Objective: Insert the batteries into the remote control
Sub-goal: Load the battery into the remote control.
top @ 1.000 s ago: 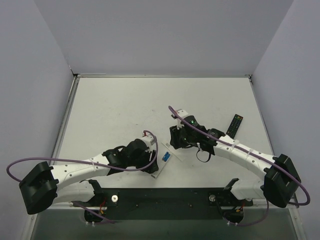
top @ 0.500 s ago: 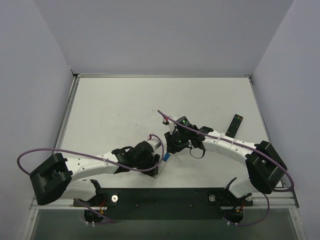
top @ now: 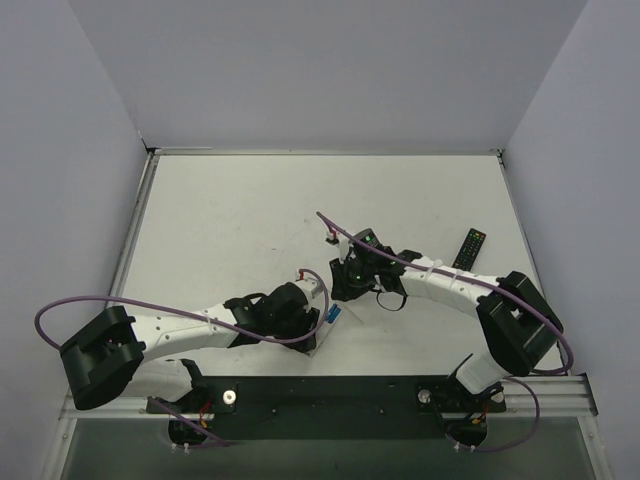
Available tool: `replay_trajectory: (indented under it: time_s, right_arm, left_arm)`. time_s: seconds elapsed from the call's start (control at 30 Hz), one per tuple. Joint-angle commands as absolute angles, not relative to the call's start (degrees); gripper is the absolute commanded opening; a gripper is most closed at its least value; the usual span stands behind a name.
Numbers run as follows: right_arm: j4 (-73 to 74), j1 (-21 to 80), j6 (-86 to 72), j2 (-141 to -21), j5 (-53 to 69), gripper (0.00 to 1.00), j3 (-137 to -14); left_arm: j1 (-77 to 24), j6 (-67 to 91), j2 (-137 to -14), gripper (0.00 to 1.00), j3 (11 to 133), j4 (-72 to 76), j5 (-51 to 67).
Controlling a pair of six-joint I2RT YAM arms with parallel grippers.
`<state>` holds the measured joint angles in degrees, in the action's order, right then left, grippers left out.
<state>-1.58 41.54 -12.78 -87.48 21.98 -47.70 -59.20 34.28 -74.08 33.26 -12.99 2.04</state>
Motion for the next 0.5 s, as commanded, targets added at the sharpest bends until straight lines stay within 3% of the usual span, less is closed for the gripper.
replay_trajectory:
  time_s: [0.0, 0.47]
  right_arm:
    - [-2.6, 41.3, -12.9, -88.9, 24.0, 0.15, -48.7]
    - [-2.2, 41.3, -13.4, -90.7, 24.9, 0.06, -47.5]
  left_arm:
    - [-59.4, 34.1, -75.1, 0.55, 34.6, -13.0, 1.4]
    - [-59.4, 34.8, -75.1, 0.54, 34.5, -13.1, 1.3]
